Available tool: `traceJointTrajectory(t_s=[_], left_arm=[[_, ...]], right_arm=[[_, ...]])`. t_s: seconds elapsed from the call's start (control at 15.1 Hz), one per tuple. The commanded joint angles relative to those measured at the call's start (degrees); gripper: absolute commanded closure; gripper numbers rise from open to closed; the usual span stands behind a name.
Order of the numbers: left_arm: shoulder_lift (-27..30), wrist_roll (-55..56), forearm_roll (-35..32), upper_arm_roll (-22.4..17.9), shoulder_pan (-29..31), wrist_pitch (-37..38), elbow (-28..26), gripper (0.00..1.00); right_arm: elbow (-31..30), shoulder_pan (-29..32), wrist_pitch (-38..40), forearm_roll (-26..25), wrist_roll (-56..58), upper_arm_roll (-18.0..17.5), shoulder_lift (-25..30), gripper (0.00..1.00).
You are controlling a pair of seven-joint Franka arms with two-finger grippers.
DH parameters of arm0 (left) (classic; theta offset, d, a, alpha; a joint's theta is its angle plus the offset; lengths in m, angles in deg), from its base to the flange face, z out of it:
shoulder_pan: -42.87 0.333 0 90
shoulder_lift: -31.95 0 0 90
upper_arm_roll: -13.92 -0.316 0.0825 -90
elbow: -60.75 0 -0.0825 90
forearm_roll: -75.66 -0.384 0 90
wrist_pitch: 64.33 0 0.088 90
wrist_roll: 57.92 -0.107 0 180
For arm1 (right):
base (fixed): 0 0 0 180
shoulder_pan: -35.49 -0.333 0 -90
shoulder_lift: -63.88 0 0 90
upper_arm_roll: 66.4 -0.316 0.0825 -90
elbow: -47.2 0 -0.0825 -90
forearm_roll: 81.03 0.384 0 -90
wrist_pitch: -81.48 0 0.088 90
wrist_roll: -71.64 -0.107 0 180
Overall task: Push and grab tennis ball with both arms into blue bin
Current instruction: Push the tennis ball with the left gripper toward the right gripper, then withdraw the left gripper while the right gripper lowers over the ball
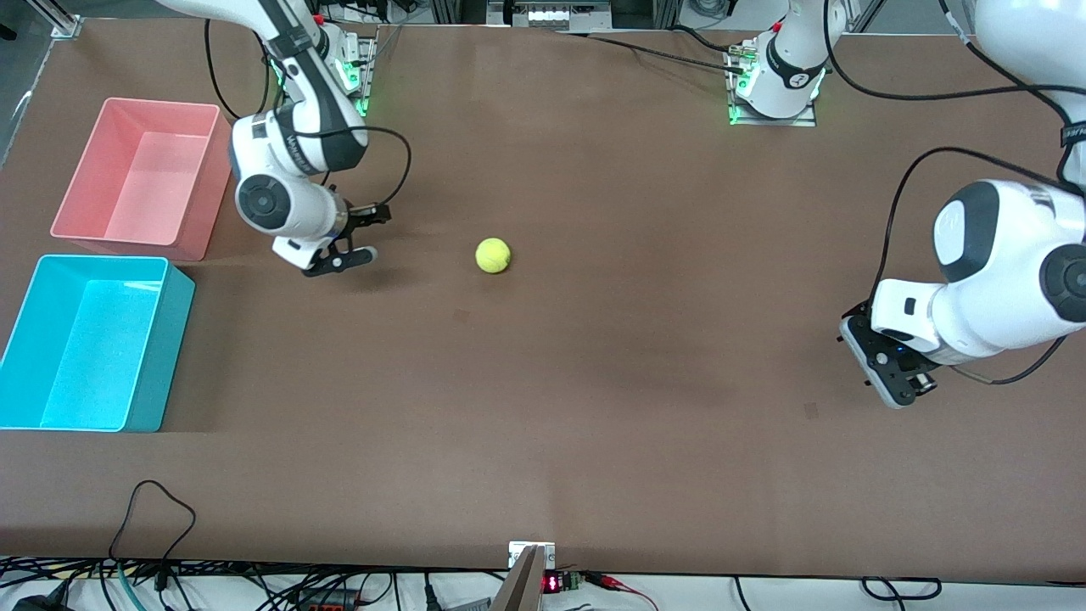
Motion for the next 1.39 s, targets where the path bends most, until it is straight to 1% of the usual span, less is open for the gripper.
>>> traceJointTrajectory(t_s=[0.0, 0.07, 0.26, 0.4, 0.46, 0.53, 0.59, 0.66, 0.86, 1.06, 1.19, 1.32], left_arm=[[3.16, 12.94, 0.27, -0.09, -1.36, 1.46, -0.24, 0.0], [3.87, 18.21, 0.27, -0.27, -2.94, 1.46, -0.33, 0.0], [5.36, 34.56, 0.18, -1.23, -5.49, 1.46, -0.33, 0.0], [6.68, 46.07, 0.18, -4.29, -7.07, 1.03, -0.24, 0.0], [6.95, 49.95, 0.09, -7.01, -8.74, 0.94, 0.54, 0.0], [7.04, 51.04, 0.09, -10.0, -10.75, 1.11, 1.68, 0.0], [7.3, 51.05, 0.26, -11.77, -11.82, 1.55, 2.39, 0.0], [8.26, 51.13, 0.18, -12.57, -12.09, 1.73, 2.74, 0.0], [10.19, 52.1, 0.18, -13.8, -12.09, 5.76, 2.66, 0.0], [12.04, 55.52, 0.18, -14.07, -12.09, 9.1, 2.31, 0.0], [13.01, 56.23, 0.18, -14.42, -12.09, 9.64, 2.22, 0.0], [13.45, 56.14, 0.44, -15.56, -12.09, 9.72, 2.39, 0.0]], right_arm=[[-5.25, -0.18, -6.6, 0.73, -0.62, -5.0, 1.85, 0.0], [-6.22, -0.26, -8.28, 0.73, -0.62, -5.8, 1.68, 0.0], [-6.76, -0.44, -9.7, 0.73, -0.62, -7.47, 0.36, 0.0], [-6.76, -0.53, -11.63, 0.73, -0.53, -8.0, -0.69, 0.0], [-6.67, -0.7, -12.77, 0.64, -0.53, -8.09, -1.39, 0.0], [-6.67, -1.31, -14.17, 0.55, -0.53, -8.09, -1.75, 0.0], [-6.5, -2.54, -15.84, 0.55, -0.44, -8.09, -2.45, 0.0], [-6.49, -3.33, -17.51, 0.55, -0.44, -8.09, -3.15, 0.0], [-6.23, -3.69, -20.77, 0.2, -0.27, -8.18, -4.73, 0.0], [-6.06, -4.83, -21.3, 0.2, -0.26, -8.44, -4.83, 0.0], [-5.27, -5.18, -21.48, 0.11, -0.26, -8.44, -4.83, 0.0], [-4.74, -5.27, -23.75, 0.11, 0.08, -8.44, -5.0, 0.0]])
